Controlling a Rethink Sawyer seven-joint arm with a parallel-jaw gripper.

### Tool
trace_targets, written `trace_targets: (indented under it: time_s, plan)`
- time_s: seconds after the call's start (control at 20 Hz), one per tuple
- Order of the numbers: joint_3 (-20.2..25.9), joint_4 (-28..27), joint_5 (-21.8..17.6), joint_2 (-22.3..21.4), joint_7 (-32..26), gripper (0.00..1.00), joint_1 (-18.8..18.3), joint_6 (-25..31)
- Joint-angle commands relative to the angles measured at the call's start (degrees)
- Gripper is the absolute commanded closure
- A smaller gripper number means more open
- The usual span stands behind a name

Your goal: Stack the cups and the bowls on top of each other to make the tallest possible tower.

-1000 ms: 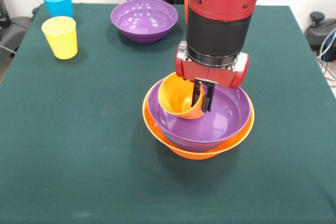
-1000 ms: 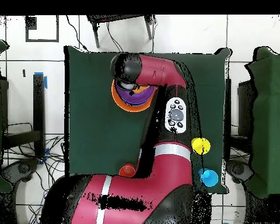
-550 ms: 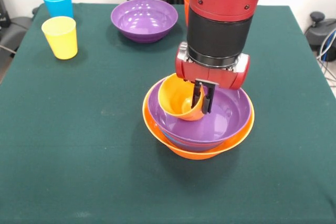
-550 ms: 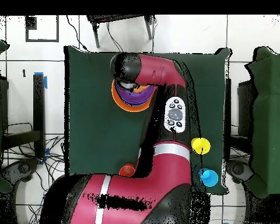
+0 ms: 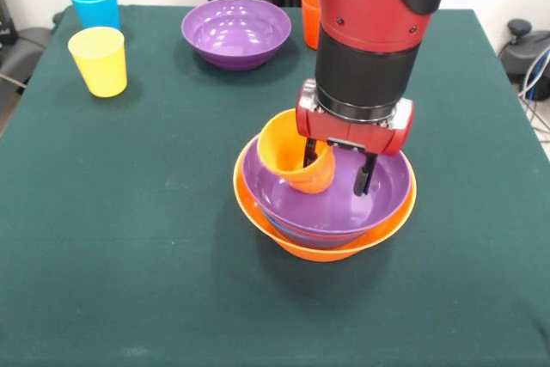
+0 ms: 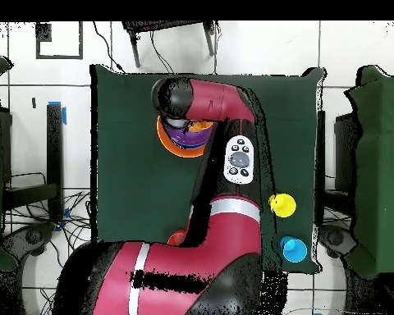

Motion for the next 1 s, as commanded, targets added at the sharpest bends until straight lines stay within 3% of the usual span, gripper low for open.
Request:
trace_targets:
  time_s: [0.05, 0.5, 1.0]
  plan:
    - [2.69, -0.71, -2.85, 3.54, 2.38, 0.00, 1.10, -1.51]
    - [3.19, -0.86, -2.25, 4.21, 2.79, 0.00, 1.26, -2.84]
    - [3.72, 4.01, -0.55, -3.15, 0.58, 0.00, 0.15, 3.52]
